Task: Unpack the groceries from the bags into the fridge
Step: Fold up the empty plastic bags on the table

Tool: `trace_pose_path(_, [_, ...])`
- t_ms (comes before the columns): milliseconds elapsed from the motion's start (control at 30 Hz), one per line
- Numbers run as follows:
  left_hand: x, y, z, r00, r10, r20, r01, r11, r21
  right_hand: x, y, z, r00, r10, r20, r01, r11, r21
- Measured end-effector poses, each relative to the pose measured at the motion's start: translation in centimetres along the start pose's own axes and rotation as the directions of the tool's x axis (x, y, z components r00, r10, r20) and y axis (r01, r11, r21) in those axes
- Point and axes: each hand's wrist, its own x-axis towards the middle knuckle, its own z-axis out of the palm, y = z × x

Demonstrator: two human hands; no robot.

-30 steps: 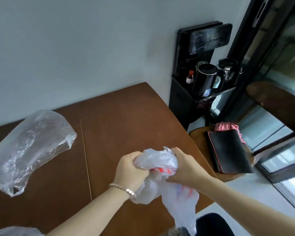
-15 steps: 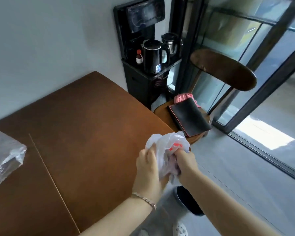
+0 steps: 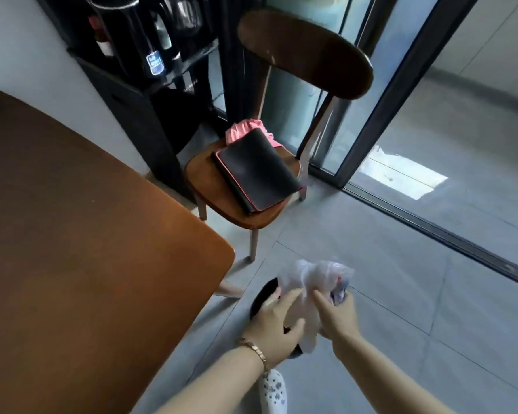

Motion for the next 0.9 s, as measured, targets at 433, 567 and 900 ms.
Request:
trace_pose_path(433, [18.2, -19.1, 11.4, 0.902, -0.430, 0.047, 0.398, 0.868, 0.298, 25.3, 19.0, 7.5, 0.986, 0.132, -0.105, -0.166, 0.868, -0.467])
trace_pose_path(567, [19.7, -21.9, 13.3, 0.898, -0.436, 0.058, 0.402, 0.866, 0.297, 29.0, 22.6, 8.8, 0.978, 0.189, -0.093, -0.204, 0.740, -0.641])
trace_pose_path(900, [15.8, -12.4, 7.6, 0.877, -0.468, 0.113, 0.413, 0.852, 0.322, 22.1, 10.9, 4.4, 0.958, 0.141, 0.251, 0.108, 0.632, -0.768])
